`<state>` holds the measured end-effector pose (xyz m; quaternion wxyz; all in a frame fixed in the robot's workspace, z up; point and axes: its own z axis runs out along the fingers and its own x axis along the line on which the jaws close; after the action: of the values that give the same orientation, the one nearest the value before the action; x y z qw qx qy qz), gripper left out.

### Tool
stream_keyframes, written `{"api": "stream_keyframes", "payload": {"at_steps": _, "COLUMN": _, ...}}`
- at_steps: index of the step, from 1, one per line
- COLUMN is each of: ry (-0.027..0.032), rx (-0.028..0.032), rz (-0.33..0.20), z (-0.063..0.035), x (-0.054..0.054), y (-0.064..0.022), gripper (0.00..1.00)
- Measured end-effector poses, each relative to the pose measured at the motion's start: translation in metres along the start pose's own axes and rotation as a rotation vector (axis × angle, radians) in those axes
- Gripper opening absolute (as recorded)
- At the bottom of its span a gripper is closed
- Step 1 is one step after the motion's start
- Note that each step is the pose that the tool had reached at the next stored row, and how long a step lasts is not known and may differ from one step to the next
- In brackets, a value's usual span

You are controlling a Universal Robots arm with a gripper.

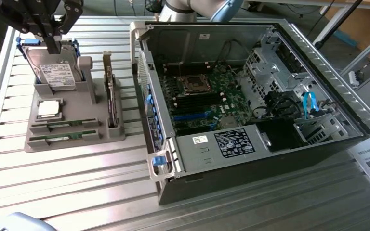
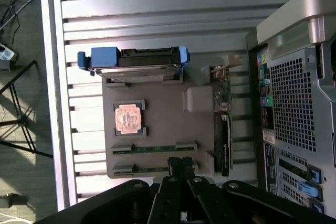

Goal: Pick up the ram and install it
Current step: 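Reach for the ram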

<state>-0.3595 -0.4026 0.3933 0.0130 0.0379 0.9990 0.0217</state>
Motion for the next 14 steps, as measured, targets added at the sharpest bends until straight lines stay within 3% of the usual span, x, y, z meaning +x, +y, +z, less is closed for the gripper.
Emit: {"api": "stream_keyframes", "payload": {"at_steps": 14, "ry": -0.0001, "rx": 0.0000, "rz": 0.000, "z": -0.0003, "x": -0.0007, "y": -0.0086, "gripper": 0.10}}
